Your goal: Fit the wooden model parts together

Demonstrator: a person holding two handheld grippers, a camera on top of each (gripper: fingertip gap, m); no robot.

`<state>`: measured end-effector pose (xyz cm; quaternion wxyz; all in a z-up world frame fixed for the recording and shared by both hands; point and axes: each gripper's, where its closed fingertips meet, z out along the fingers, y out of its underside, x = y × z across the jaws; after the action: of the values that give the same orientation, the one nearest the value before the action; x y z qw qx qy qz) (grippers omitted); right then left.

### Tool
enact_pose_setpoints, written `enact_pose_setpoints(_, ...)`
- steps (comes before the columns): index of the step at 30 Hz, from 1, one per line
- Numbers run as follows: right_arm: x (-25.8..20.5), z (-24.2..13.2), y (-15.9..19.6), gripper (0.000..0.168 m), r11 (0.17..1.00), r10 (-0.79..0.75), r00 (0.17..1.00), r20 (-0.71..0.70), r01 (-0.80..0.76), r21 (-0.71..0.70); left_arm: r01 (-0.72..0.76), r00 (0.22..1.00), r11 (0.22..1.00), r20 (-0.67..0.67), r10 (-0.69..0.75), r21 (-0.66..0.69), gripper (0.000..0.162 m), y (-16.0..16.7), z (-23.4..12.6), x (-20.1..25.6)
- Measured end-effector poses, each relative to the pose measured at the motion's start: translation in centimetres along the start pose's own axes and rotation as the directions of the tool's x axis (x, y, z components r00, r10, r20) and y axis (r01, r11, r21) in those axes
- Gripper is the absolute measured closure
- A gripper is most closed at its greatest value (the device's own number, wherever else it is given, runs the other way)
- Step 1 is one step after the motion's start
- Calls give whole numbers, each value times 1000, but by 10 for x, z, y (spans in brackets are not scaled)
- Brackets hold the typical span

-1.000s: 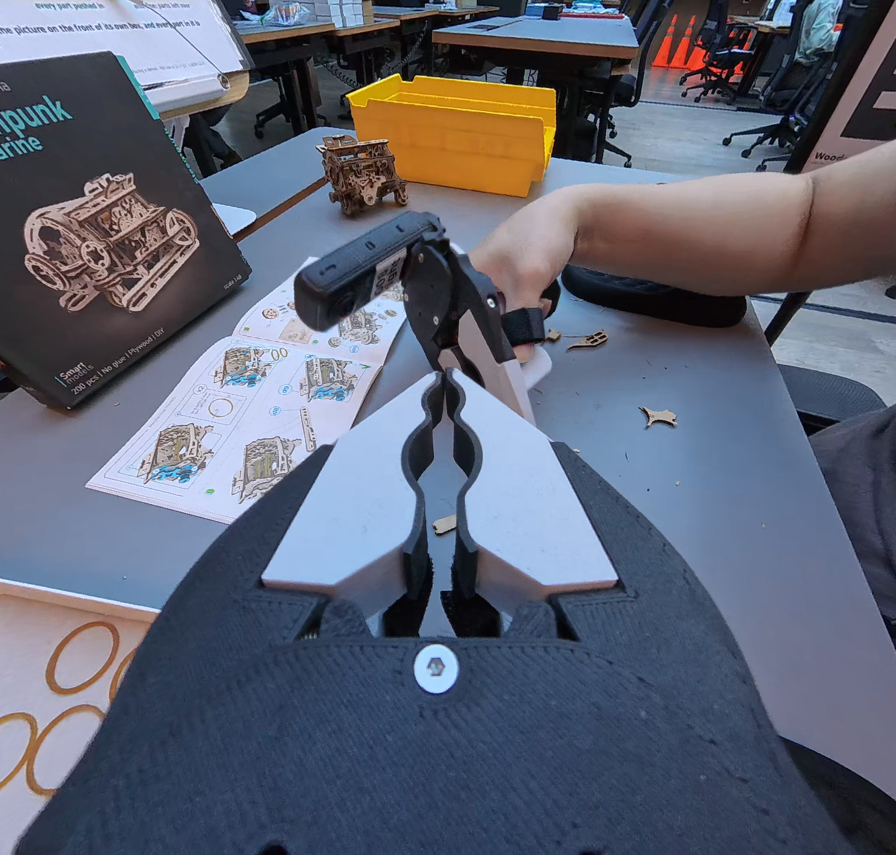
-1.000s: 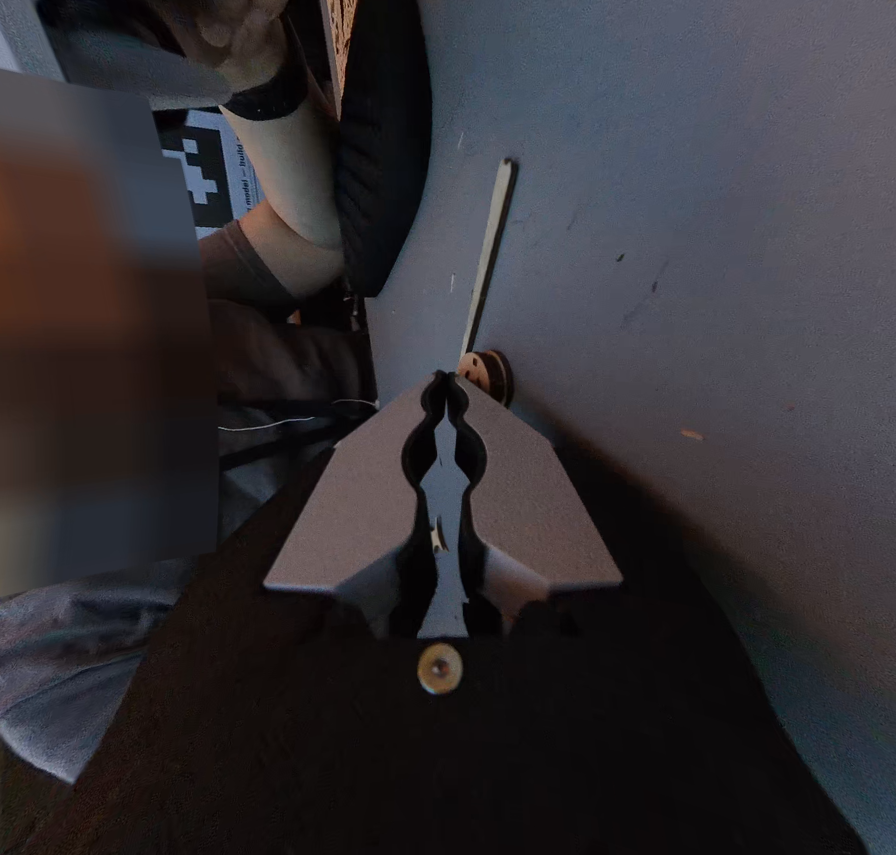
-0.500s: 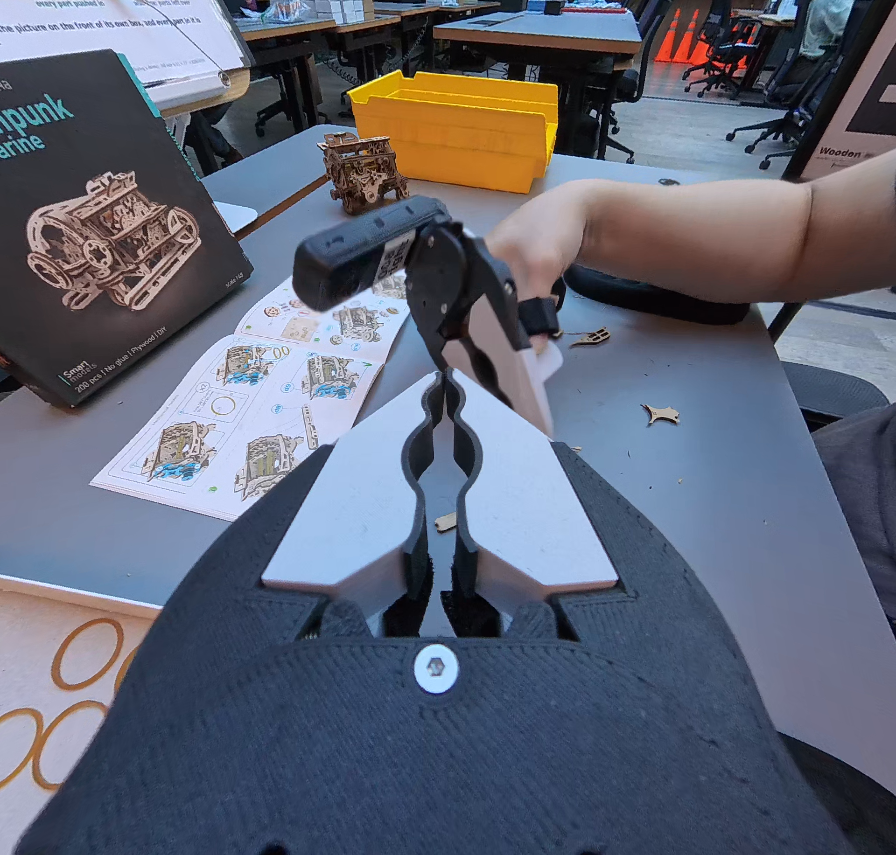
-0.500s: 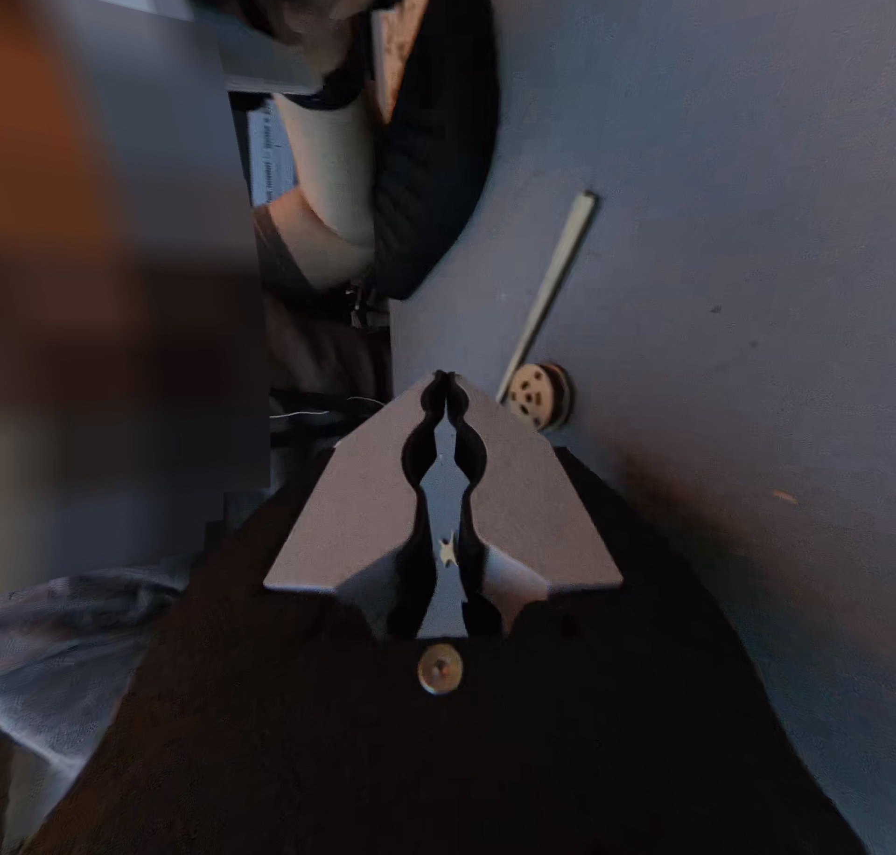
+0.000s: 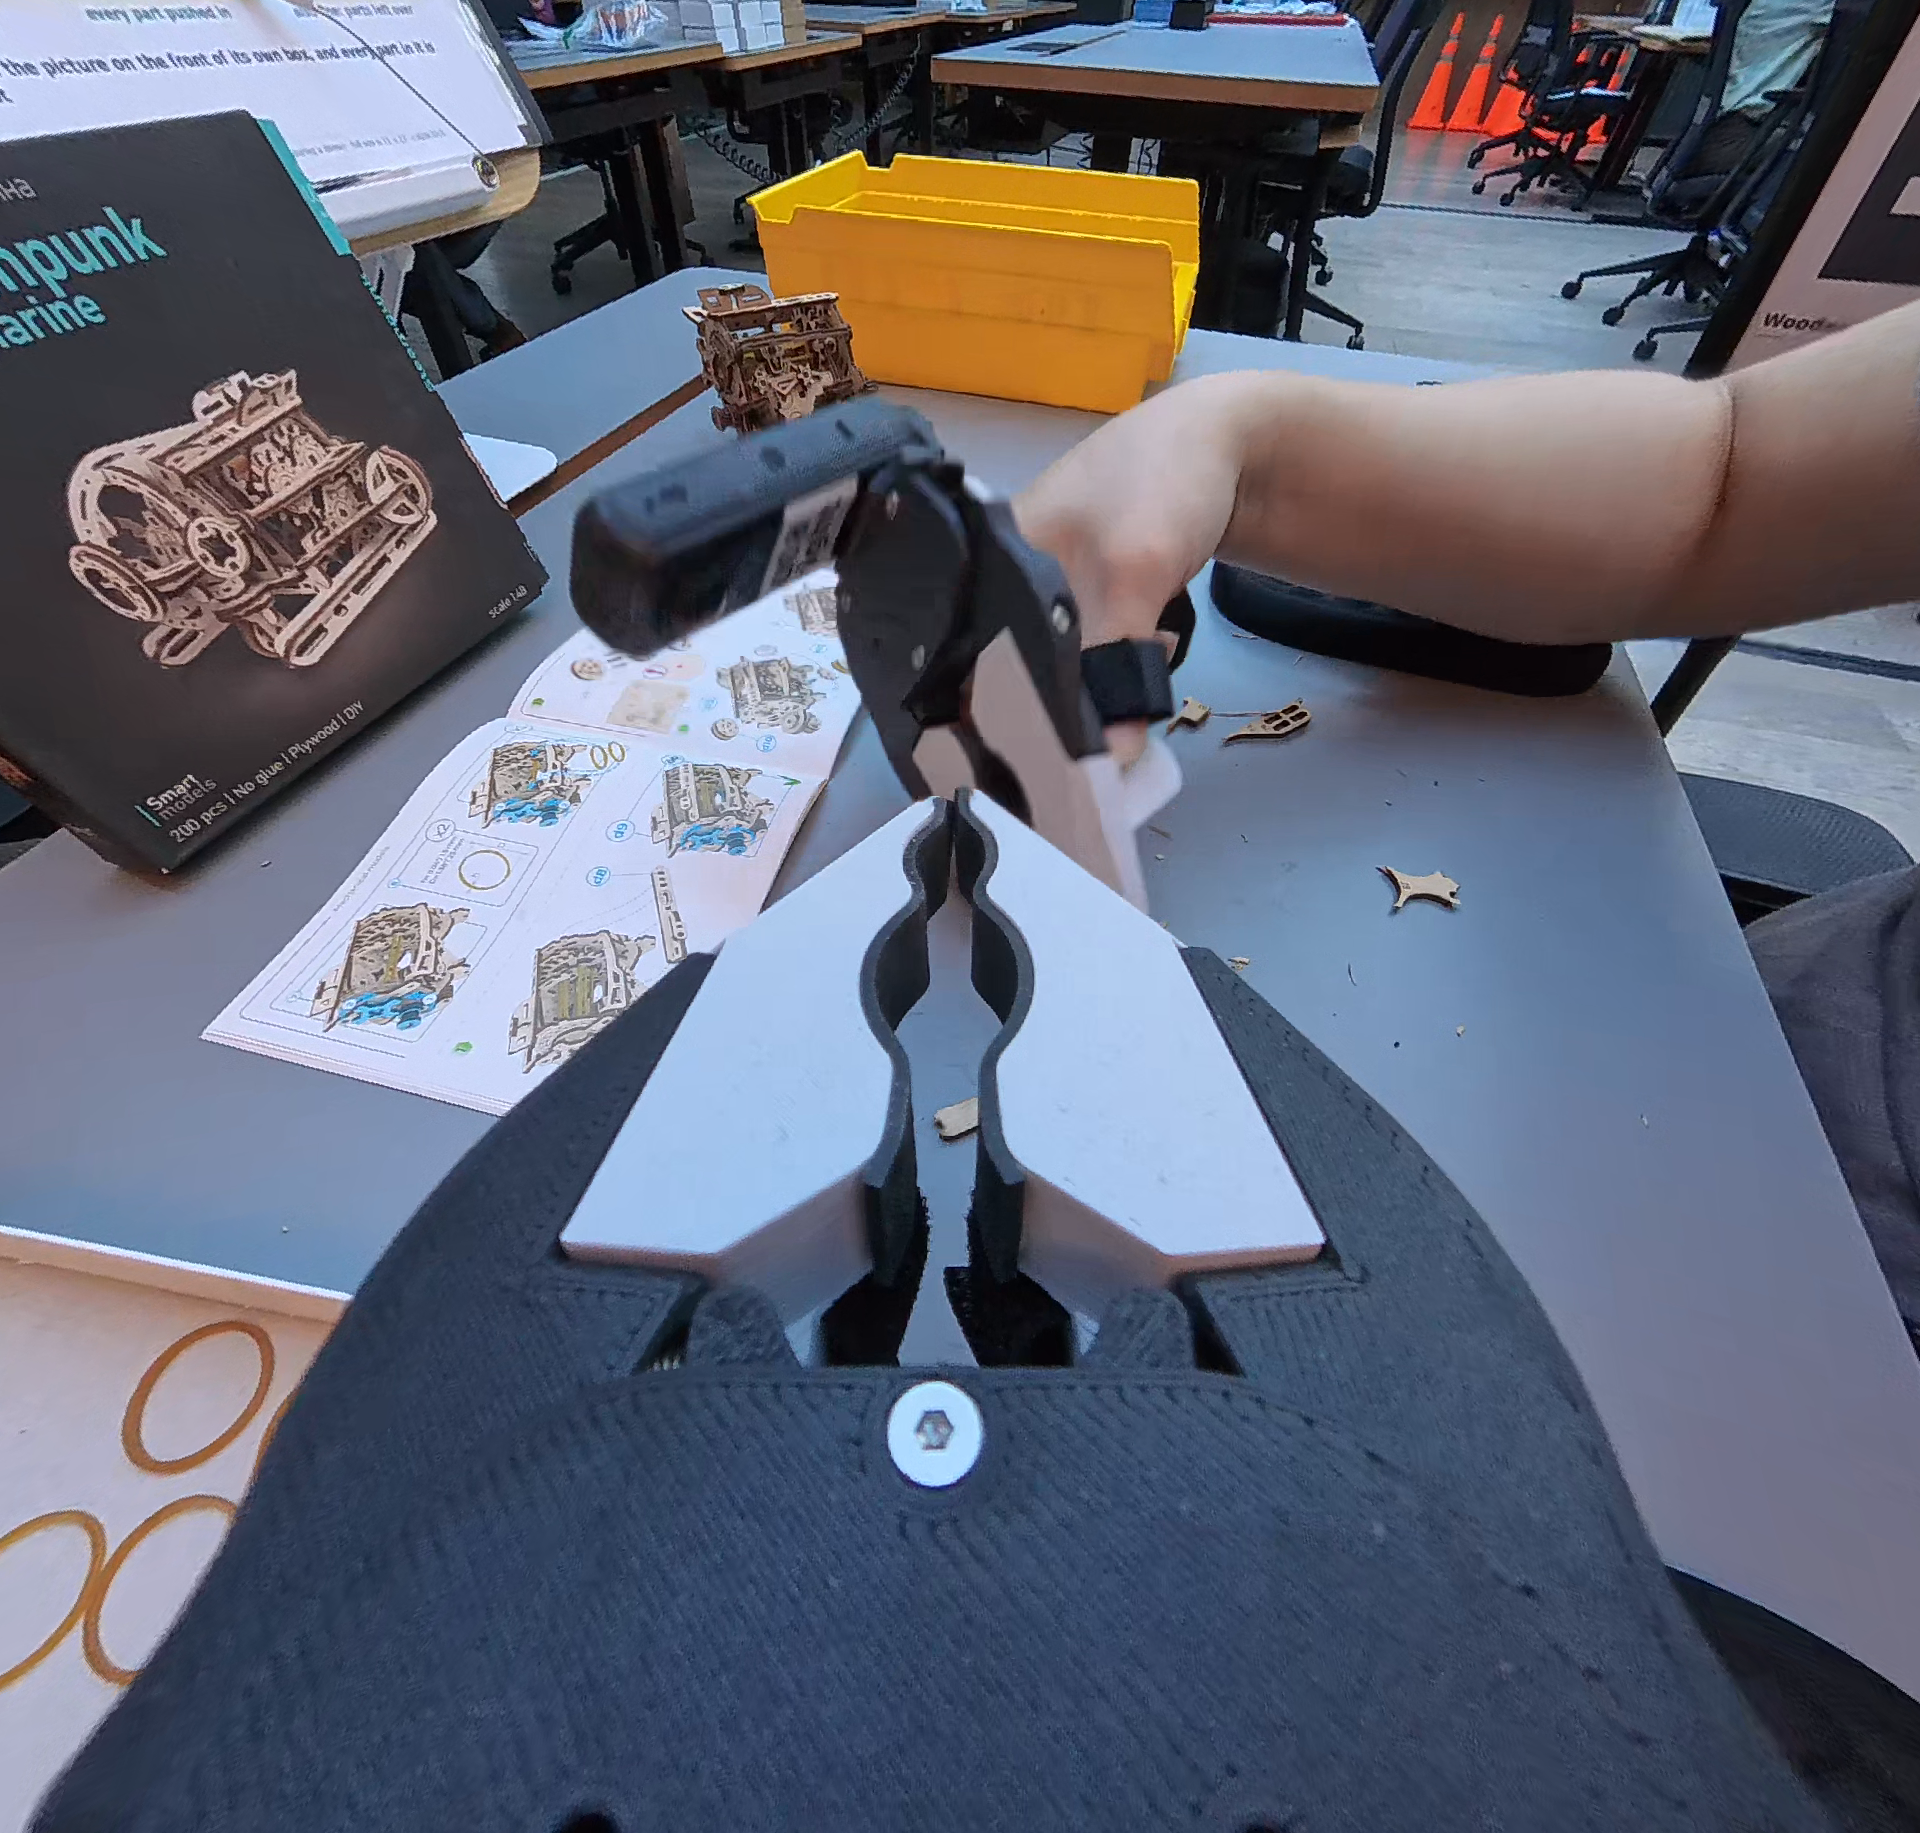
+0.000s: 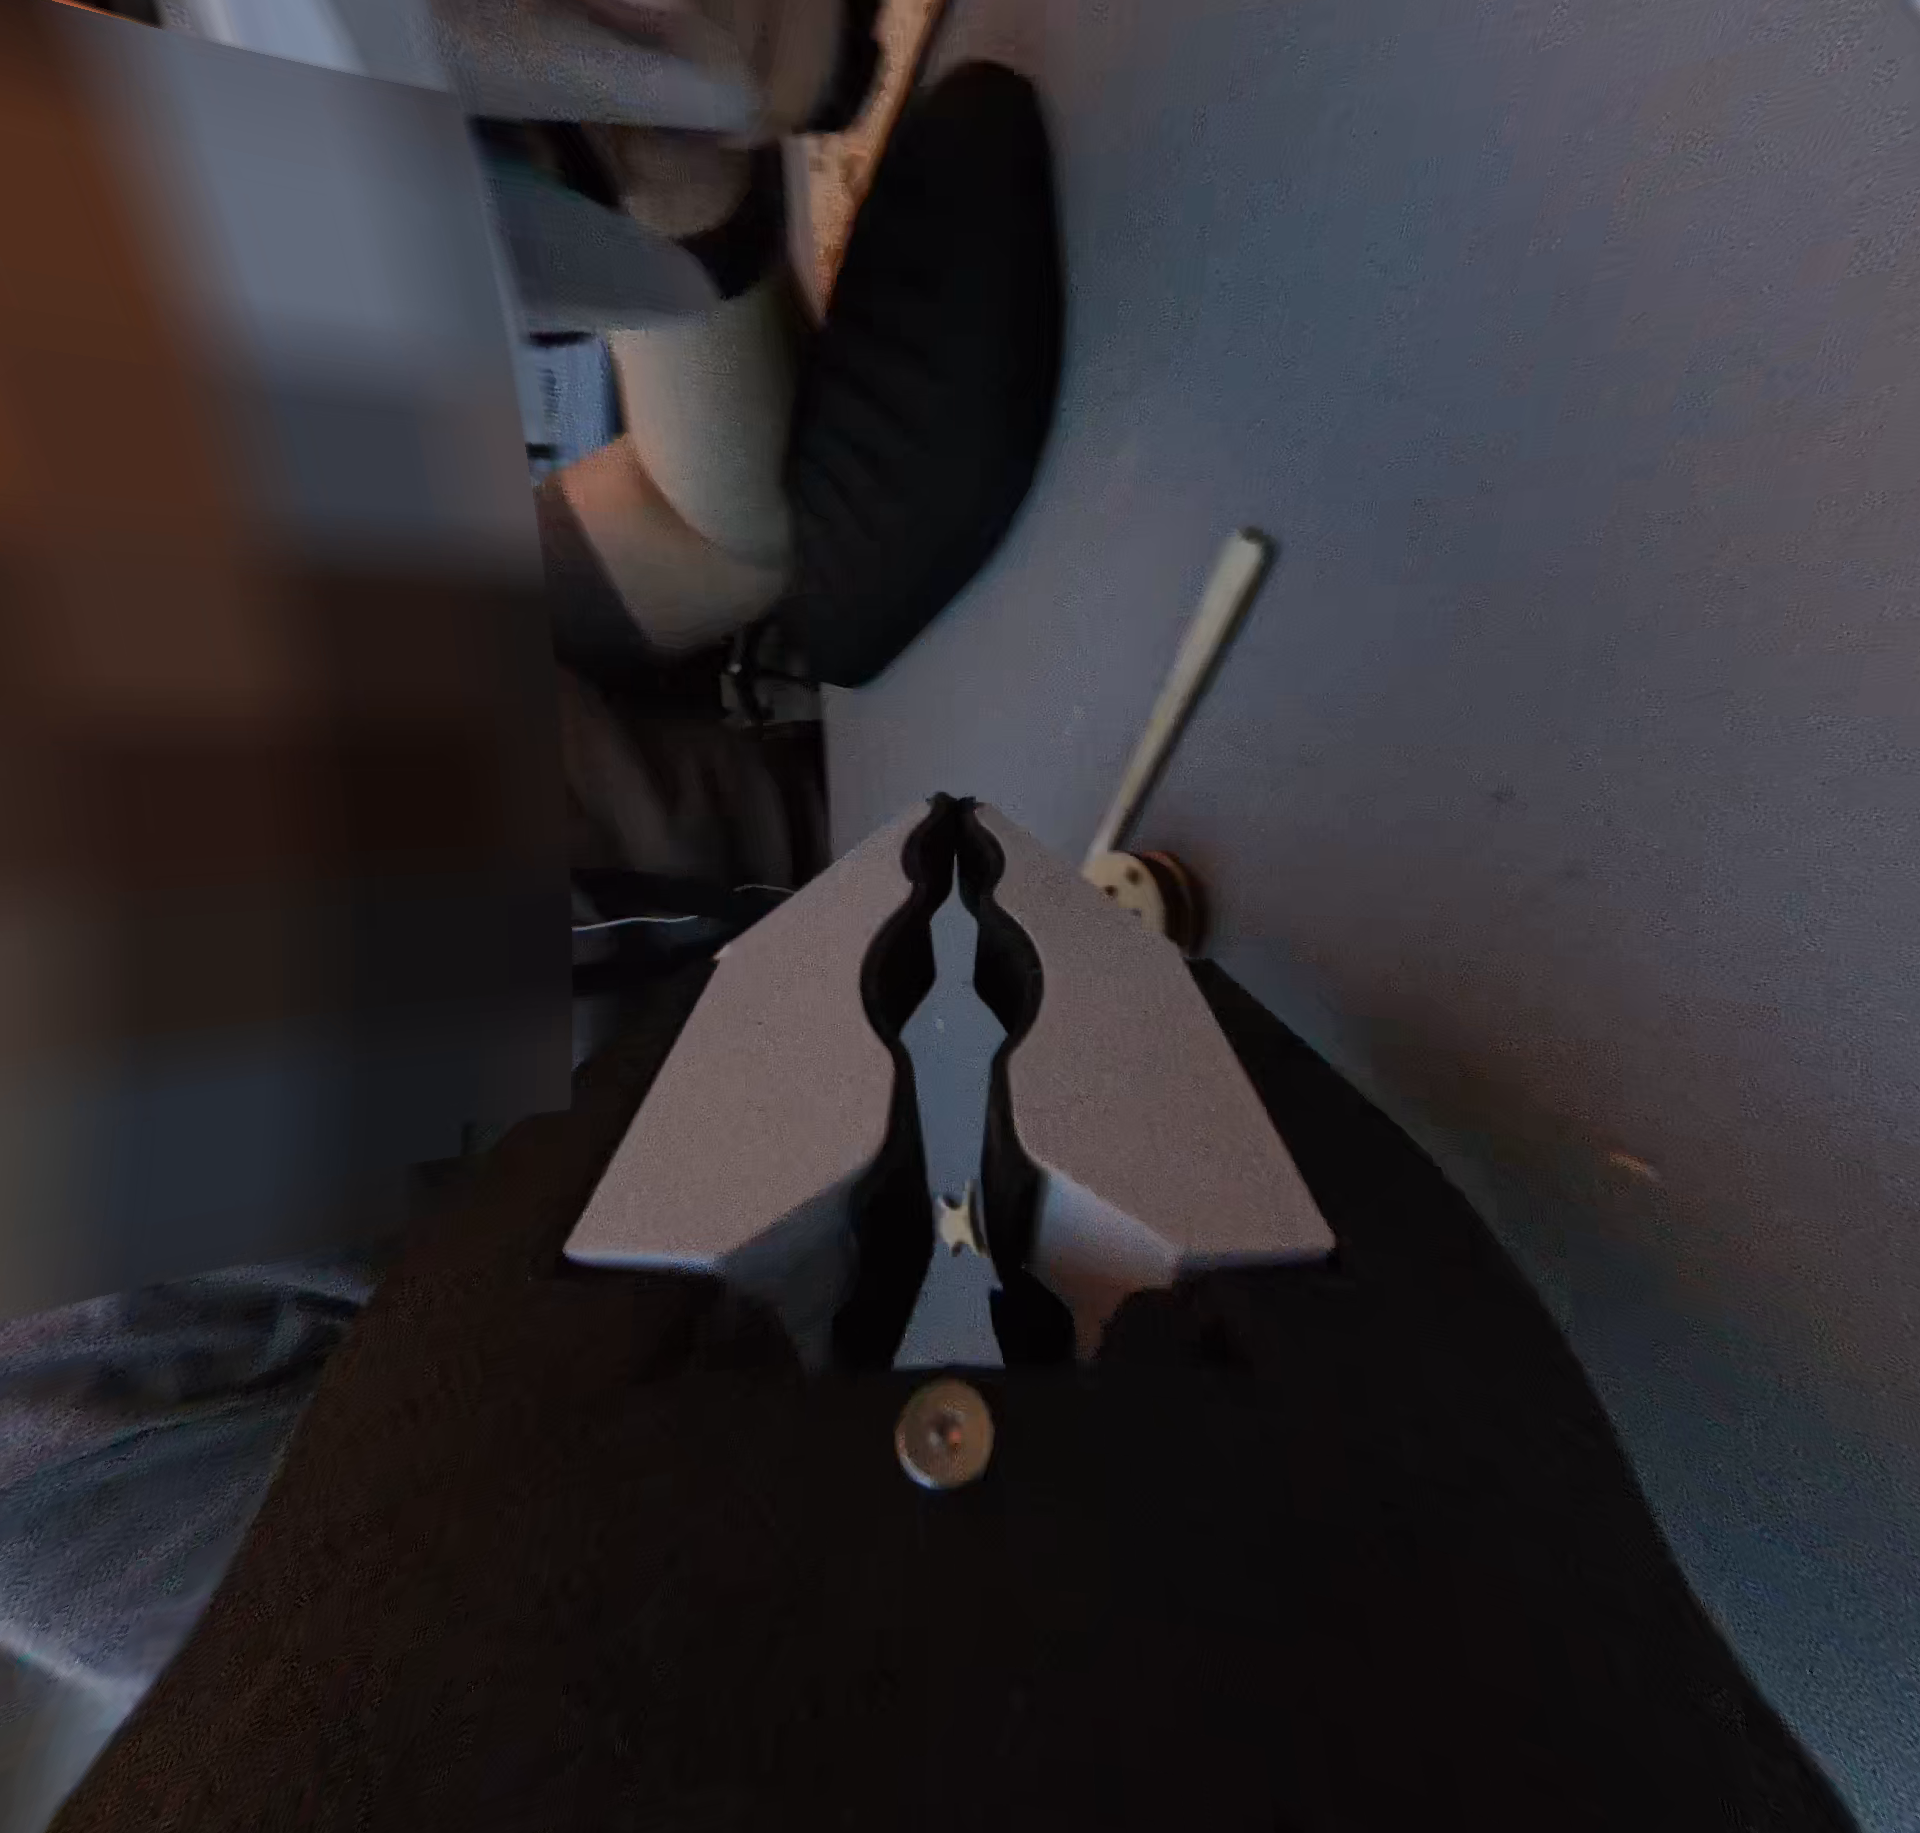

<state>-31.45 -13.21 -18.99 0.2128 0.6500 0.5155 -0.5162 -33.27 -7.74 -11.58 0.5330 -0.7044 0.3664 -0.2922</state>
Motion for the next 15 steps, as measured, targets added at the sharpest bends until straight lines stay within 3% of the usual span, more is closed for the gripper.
enact_pose_setpoints(1,-26,-2,-9,168,997,-53,992,111,46,57,-2,1000,1000,3,2,1,162,0,0,0)
enact_pose_setpoints(2,-15,0,-7,168,999,-32,998,59,30,37,-1,1000,1000,6,1,4,162,-1,-1,-1)
enact_pose_setpoints(3,26,4,10,168,997,32,992,-122,-40,-63,3,1000,1000,5,-3,7,162,-1,-1,-1)
enact_pose_setpoints(4,23,6,9,168,987,157,988,-11,-157,-45,6,1000,1000,4,-6,8,162,-1,-1,-1)
enact_pose_setpoints(5,24,4,8,168,984,173,985,-10,-173,-31,3,1000,1000,5,-4,9,162,-2,-2,-1)
enact_pose_setpoints(6,24,0,7,168,997,71,993,-89,-74,-30,-2,1000,1000,8,2,9,162,-2,-2,-1)
enact_pose_setpoints(8,-19,-4,-9,168,994,-78,997,23,76,78,-5,1000,1000,10,5,12,162,-3,-3,-1)
enact_pose_setpoints(9,-6,-1,-3,168,997,-68,997,-44,70,39,-4,1000,1000,9,3,14,162,-4,-3,-1)
enact_pose_setpoints(10,28,3,15,164,997,0,984,-176,-13,-72,-2,1000,1000,6,2,14,162,-4,-3,-1)
enact_pose_setpoints(11,23,8,11,168,989,140,988,-58,-142,-29,-2,1000,1000,6,2,13,162,-3,-2,0)
enact_pose_setpoints(12,24,6,11,168,989,146,987,-70,-148,-27,-7,1000,1000,7,7,9,162,-3,-2,0)
enact_pose_setpoints(13,23,3,10,168,998,54,987,-153,-60,-35,-12,1000,1000,11,12,6,162,-3,-2,0)
enact_pose_setpoints(15,-16,2,-7,168,997,-55,997,-61,59,59,-15,1000,1000,13,15,8,162,-3,-3,0)
